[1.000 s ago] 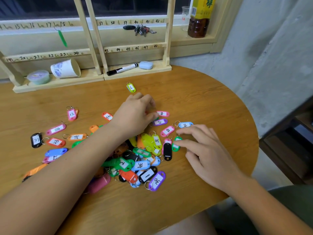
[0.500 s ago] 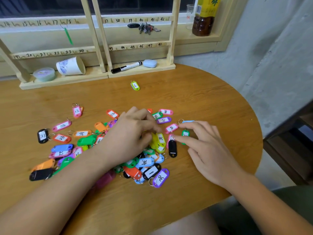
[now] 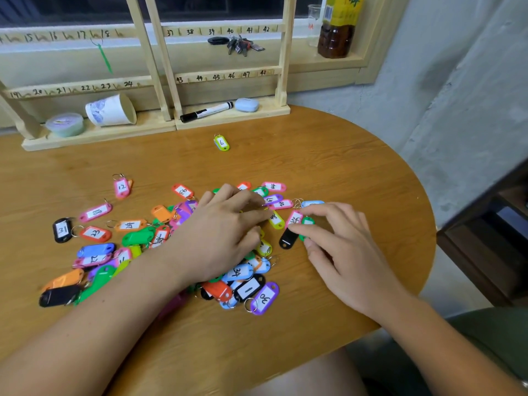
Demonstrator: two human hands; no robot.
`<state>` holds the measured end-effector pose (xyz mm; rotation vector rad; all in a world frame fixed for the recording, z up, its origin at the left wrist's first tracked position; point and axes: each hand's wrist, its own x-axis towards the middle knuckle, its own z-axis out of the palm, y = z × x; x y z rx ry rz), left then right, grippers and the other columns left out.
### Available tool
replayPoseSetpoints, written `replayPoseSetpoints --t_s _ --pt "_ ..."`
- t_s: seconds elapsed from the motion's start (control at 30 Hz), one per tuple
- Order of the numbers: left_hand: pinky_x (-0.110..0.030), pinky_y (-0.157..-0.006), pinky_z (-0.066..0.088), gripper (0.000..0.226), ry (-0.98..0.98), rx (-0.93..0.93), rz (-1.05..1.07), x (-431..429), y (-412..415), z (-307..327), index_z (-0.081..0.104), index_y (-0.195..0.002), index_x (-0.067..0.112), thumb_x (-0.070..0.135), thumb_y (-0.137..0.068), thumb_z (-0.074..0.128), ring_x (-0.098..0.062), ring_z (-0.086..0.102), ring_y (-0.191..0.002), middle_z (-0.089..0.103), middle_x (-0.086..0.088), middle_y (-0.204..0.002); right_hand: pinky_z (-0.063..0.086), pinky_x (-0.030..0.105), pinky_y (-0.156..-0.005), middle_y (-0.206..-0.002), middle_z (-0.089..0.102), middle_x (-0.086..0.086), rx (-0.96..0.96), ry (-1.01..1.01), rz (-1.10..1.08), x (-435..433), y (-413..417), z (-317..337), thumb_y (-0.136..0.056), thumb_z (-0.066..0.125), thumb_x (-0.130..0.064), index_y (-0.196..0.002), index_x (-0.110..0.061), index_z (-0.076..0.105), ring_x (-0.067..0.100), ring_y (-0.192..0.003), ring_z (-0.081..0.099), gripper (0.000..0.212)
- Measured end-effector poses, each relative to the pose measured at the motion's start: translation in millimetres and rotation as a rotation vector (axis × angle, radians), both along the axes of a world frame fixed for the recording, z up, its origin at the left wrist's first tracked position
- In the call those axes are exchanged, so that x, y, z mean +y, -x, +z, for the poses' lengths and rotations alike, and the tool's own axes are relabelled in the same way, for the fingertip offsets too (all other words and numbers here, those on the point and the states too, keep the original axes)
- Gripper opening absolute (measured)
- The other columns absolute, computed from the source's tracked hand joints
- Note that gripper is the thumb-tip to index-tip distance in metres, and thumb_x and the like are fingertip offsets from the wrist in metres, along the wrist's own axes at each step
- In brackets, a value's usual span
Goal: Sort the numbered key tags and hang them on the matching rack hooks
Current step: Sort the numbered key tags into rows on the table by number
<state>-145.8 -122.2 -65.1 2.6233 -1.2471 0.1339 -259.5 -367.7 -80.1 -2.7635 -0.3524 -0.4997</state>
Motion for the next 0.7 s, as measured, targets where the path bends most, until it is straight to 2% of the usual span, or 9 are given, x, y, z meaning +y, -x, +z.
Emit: replayPoseSetpoints --t_s 0.17,0.37,0.53,0.6,0.7 --pt "-0.051 -0.095 0.048 0.05 0.105 0.096 0.015 10 -9 4 0.067 -0.137 0.037 0.038 -0.094 0.041 -0.019 0.049 -0.116 0.059 0.017 -0.132 0.038 0.046 -0.105 -0.148 0.05 -0.007 0.069 0.021 0.025 3 -9 1 -0.104 0.063 -0.025 -0.137 -0.03 0.068 0.019 -0.142 0.041 0.034" --pt "-0.041 -0.098 0.047 0.036 0.242 0.105 0.042 33 -3 4 0.07 -0.13 0.04 0.029 -0.098 0.058 -0.016 0.051 -0.106 0.063 0.017 -0.121 0.035 0.046 -0.108 -0.147 0.047 -0.013 0.137 -0.064 0.033 6 -17 8 -0.097 0.072 -0.023 -0.114 -0.033 0.068 0.013 -0.144 0.038 0.02" --pt "-0.041 -0.098 0.046 0.036 0.246 0.112 0.001 27 1 0 0.069 -0.129 0.04 0.021 -0.099 0.072 -0.019 0.052 -0.109 0.063 0.016 -0.124 0.032 0.045 -0.112 -0.144 0.047 -0.015 0.184 -0.099 0.049 10 -18 17 -0.093 0.075 -0.02 -0.107 -0.034 0.061 0.01 -0.142 0.037 0.024" --pt "-0.04 -0.098 0.045 0.034 0.251 0.145 -0.001 22 0 -1 0.07 -0.128 0.041 0.024 -0.099 0.072 -0.018 0.05 -0.109 0.062 0.018 -0.125 0.034 0.044 -0.11 -0.138 0.05 -0.015 0.168 -0.108 0.044 11 -15 20 -0.091 0.078 -0.019 -0.103 -0.034 0.06 0.01 -0.14 0.04 0.026" --pt "-0.046 -0.098 0.047 0.028 0.229 0.157 0.027 16 -3 -5 0.071 -0.126 0.039 0.03 -0.1 0.071 -0.017 0.048 -0.111 0.061 0.019 -0.126 0.038 0.045 -0.103 -0.131 0.056 -0.015 0.113 -0.114 0.026 14 -6 19 -0.089 0.08 -0.018 -0.099 -0.031 0.062 0.011 -0.133 0.047 0.024"
